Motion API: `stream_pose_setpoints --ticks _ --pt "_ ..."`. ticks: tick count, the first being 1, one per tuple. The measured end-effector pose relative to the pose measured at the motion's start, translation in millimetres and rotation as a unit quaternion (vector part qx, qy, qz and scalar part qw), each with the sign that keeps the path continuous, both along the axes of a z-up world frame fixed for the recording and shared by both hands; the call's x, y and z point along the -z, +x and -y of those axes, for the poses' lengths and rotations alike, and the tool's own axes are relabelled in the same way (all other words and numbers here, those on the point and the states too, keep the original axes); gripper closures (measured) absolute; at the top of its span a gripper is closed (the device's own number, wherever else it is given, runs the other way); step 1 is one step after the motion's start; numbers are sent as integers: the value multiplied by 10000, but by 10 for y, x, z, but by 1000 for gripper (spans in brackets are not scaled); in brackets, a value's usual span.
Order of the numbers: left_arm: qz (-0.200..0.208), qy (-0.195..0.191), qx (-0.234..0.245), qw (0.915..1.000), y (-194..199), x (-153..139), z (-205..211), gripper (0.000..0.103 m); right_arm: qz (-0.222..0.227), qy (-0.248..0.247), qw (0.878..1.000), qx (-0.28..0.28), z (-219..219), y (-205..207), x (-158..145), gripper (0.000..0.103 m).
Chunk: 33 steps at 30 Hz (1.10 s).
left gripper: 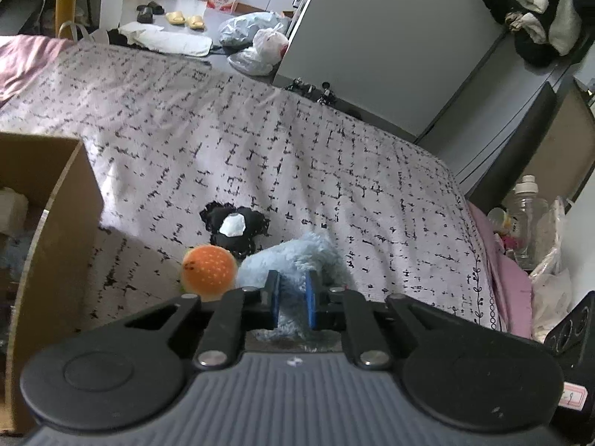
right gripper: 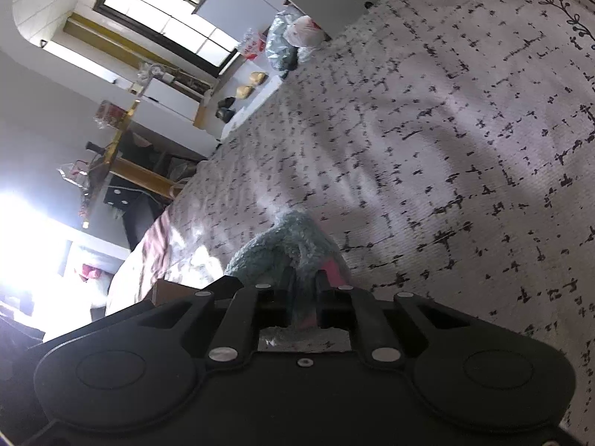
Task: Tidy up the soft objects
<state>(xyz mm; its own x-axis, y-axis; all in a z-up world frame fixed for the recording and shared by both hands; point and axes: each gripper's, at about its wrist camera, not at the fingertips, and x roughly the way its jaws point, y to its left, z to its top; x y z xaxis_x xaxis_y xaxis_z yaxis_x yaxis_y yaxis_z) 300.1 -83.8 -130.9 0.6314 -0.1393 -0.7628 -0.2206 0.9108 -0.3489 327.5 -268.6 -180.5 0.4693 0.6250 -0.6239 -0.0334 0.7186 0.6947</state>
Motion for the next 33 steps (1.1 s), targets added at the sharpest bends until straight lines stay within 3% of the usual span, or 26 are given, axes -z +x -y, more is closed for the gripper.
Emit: stream_pose_setpoints --ticks 18,24,30,33 --pt "259 -23 115 9996 -510 -448 -103 103 505 92 9983 -265 -28 -434 -450 95" --pt "400 -81 149 9991 -653 -547 -142 103 532 237 9974 -417 -224 -583 -524 103" --pt "252 -141 -31 9996 -726 -552 -335 103 530 -323 9970 -465 -419 -633 -502 103" --pt "77 -194 -79 9998 -754 -476 -402 101 347 -303 9982 -376 -364 -633 -443 103"
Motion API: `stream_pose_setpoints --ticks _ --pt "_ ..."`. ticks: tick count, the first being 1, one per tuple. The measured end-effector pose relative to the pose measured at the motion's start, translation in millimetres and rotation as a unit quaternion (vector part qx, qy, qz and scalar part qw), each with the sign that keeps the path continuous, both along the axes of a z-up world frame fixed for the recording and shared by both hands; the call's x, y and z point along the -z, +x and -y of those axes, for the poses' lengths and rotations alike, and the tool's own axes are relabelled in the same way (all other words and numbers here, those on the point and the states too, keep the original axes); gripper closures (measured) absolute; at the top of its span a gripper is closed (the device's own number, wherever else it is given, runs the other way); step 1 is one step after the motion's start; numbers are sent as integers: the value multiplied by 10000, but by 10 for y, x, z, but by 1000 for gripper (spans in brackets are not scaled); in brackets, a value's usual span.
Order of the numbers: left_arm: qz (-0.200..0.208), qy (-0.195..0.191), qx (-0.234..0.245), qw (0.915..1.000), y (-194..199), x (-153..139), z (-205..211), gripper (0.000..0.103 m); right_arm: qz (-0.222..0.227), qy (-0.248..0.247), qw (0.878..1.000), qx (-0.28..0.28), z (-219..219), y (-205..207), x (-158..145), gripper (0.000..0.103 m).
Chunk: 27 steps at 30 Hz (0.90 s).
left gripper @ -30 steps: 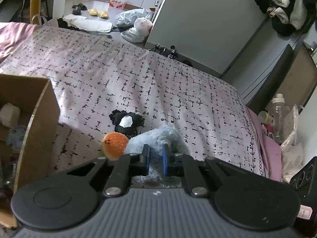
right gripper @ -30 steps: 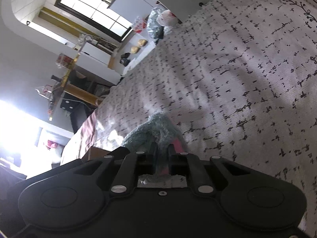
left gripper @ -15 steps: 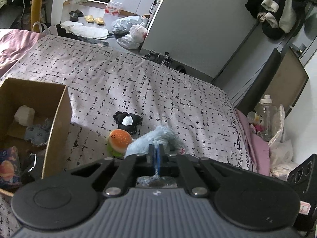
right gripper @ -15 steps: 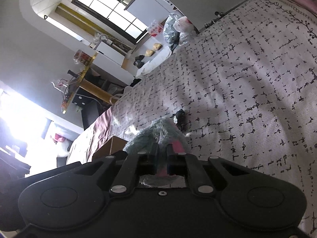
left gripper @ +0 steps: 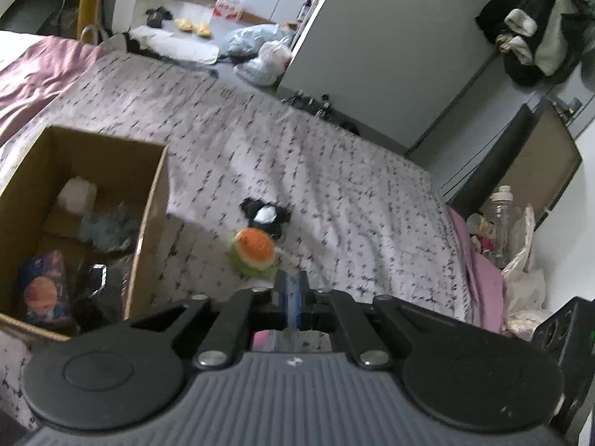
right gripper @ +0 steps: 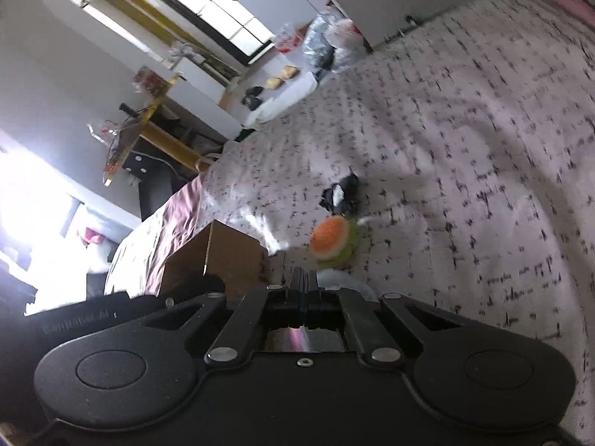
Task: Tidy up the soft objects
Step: 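Lift the grey fuzzy plush with the left gripper and carry it toward the box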
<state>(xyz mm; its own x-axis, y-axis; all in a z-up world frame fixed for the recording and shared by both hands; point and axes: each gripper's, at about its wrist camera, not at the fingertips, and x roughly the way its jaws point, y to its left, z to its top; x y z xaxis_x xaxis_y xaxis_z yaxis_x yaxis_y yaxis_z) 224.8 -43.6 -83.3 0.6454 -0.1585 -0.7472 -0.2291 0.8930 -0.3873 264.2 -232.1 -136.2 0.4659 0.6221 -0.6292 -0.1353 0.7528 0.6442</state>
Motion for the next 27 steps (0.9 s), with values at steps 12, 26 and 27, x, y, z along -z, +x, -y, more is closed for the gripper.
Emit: stream_pose_setpoints --ticks 12,26,27 --pt "-410 69 -40 9991 -12 215 -63 94 -561 119 9983 109 -49 -28 224 81" --pt "-670 84 -424 9968 52 387 -136 82 -942 108 9955 -88 -245 142 568 61" --pt "-689 86 -453 9966 57 399 -132 81 -1012 116 9948 -83 -253 162 624 61"
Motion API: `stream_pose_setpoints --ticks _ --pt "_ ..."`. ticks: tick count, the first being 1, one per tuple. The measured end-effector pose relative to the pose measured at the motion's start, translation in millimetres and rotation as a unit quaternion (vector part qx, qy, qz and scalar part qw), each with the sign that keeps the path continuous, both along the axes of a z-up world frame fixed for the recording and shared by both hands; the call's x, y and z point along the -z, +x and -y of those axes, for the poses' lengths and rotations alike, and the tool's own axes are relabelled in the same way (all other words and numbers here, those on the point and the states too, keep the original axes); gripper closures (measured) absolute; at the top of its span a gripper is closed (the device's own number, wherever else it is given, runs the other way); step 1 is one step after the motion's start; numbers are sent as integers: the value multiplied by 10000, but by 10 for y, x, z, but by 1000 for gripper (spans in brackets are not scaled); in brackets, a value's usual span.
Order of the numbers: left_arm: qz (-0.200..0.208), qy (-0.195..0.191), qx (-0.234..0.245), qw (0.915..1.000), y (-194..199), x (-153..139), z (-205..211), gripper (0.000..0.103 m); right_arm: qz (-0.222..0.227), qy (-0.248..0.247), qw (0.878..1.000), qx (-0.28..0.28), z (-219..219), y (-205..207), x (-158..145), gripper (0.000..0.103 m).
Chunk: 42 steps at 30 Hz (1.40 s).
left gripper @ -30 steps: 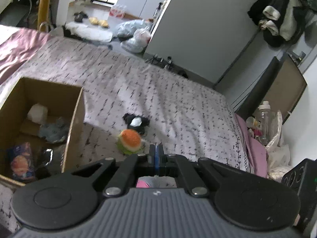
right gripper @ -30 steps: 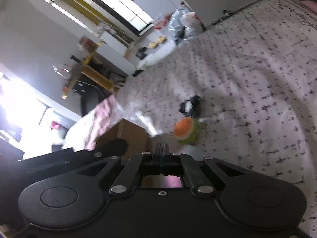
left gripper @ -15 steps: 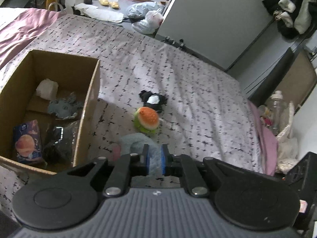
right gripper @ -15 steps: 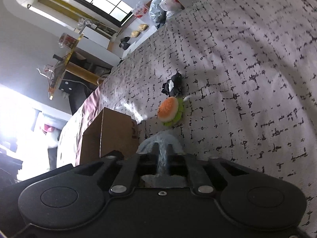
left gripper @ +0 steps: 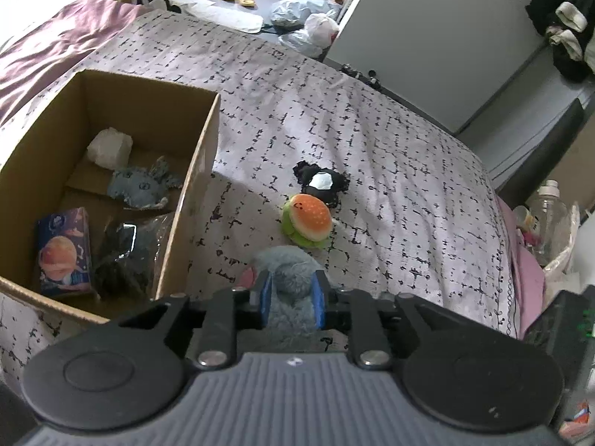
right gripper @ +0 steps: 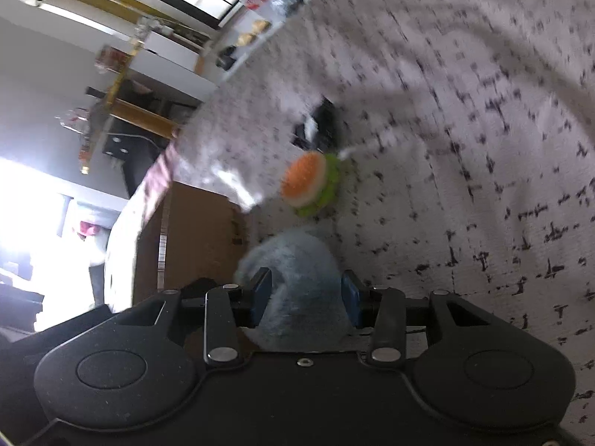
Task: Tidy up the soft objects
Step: 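Lift the grey fuzzy plush with the left gripper and carry it toward the box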
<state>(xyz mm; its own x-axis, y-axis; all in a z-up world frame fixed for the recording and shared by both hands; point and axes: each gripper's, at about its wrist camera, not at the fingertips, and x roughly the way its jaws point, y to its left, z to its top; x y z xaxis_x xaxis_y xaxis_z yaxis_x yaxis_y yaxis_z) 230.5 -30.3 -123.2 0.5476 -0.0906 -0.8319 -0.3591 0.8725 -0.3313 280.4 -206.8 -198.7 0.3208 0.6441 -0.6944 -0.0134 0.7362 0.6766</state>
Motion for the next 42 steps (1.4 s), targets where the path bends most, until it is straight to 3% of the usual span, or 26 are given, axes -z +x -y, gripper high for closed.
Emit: stream_pose_setpoints --ticks 2,3,4,9,23,26,30,42 --pt "-39 17 -23 10000 13 27 11 76 -51 -53 10000 63 -2 19 64 61" --pt "-66 32 -23 10000 20 43 21 72 -38 -84 9999 82 1 23 79 66" --pt "-92 55 -22 9999 26 57 33 70 -17 -49 10000 74 6 26 83 78" --pt "-141 107 -68 9998 51 111 55 68 -41 -4 10000 48 31 14 69 84" --pt "-355 -32 -289 9989 105 347 55 69 -54 -144 9997 207 112 -58 13 84" --pt "-364 -129 -258 9989 100 383 54 79 -44 -157 9996 240 132 -77 -4 84" --pt "-234 -95 -124 9996 71 306 88 83 24 -116 9996 266 173 -128 -86 83" --pt "226 -128 58 9996 -68 -97 14 83 706 -125 9974 72 103 -284 -535 82"
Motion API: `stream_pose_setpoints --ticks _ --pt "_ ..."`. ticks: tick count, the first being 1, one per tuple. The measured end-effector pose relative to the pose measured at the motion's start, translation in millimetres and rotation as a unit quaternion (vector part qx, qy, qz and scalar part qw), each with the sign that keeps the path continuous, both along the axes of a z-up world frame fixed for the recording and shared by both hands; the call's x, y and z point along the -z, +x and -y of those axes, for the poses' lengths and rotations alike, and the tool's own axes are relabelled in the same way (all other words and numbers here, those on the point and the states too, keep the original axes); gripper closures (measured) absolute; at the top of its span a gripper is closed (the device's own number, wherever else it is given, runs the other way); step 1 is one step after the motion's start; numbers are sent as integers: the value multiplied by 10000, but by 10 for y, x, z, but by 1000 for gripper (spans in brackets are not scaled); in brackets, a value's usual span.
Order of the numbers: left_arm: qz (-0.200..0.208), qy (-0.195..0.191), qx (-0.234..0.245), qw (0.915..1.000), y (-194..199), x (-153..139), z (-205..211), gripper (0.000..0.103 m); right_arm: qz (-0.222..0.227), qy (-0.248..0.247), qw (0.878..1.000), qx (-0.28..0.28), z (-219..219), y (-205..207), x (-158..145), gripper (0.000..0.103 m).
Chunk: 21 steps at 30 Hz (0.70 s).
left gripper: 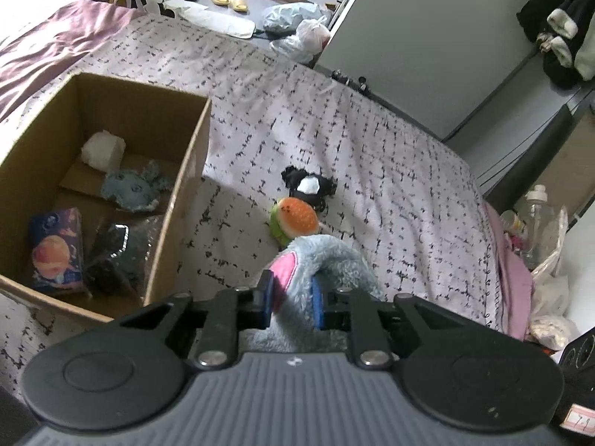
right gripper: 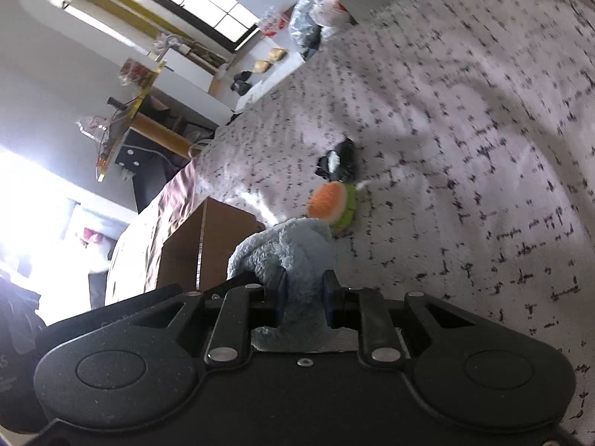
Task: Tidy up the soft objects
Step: 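Lift the grey fuzzy plush with the left gripper and carry it toward the box, then lower the grey plush into the box and open the left gripper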
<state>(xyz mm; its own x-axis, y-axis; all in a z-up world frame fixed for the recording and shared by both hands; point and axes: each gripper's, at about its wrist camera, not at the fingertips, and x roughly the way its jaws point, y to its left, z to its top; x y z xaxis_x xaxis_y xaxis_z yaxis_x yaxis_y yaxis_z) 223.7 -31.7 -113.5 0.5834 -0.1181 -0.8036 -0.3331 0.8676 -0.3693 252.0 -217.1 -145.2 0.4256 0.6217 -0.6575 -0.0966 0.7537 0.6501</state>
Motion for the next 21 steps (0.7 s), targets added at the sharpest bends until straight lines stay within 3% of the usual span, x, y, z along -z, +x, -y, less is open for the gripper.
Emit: stream_pose_setpoints --ticks 21 --pt "620 -276 -284 9973 -216 -476 -503 83 657 -206 9971 -329 -503 1 -587 82"
